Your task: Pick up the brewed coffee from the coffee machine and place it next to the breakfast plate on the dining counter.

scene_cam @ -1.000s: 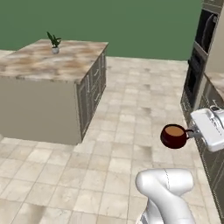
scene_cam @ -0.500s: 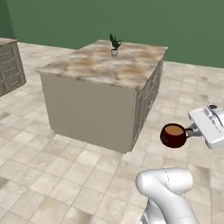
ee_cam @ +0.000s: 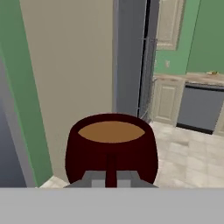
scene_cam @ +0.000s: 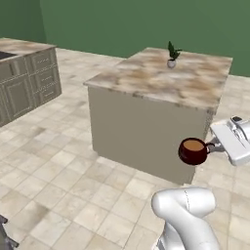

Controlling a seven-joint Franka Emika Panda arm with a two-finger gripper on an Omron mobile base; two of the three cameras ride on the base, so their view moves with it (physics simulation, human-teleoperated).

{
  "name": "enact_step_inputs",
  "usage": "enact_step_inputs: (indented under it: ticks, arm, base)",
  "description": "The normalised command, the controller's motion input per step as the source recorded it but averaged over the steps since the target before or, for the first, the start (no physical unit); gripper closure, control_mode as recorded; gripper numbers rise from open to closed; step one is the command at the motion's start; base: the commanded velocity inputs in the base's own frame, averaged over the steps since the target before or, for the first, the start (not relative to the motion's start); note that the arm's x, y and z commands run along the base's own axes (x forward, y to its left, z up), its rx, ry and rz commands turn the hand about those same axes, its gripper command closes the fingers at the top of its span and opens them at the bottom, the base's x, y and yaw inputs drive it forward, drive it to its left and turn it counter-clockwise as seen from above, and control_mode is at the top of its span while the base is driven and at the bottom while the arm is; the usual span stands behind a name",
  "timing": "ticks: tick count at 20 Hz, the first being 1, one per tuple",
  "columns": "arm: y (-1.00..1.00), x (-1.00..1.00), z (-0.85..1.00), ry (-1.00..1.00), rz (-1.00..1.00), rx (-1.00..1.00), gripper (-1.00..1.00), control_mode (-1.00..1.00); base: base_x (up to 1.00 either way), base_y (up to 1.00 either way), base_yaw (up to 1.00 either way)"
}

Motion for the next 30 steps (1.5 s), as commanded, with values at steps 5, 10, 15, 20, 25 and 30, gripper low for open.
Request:
enact_step_inputs:
  ticks: [5,10,15,20,25,30]
  arm:
    - [0.00,0.00,0.00,0.00,0.00,0.00,1.00,1.00]
    - [0.00,0.00,0.00,0.00,0.00,0.00,1.00,1.00]
    - [0.00,0.00,0.00,0.00,0.00,0.00,1.00,1.00]
    - [0.00,0.00,0.00,0.00,0.00,0.00,1.00,1.00]
    - [0.00,0.00,0.00,0.00,0.00,0.00,1.00,1.00]
    - [0.00,0.00,0.00,0.00,0.00,0.00,1.00,1.00]
  base:
    - [1.00,0.39,0.34]
    - [1.00,0.13,0.42]
    - [1.00,-0.08,0.32]
    - [1.00,-0.31,0.26]
    - [1.00,-0.18,0.20]
    - [1.00,0.26,0.09]
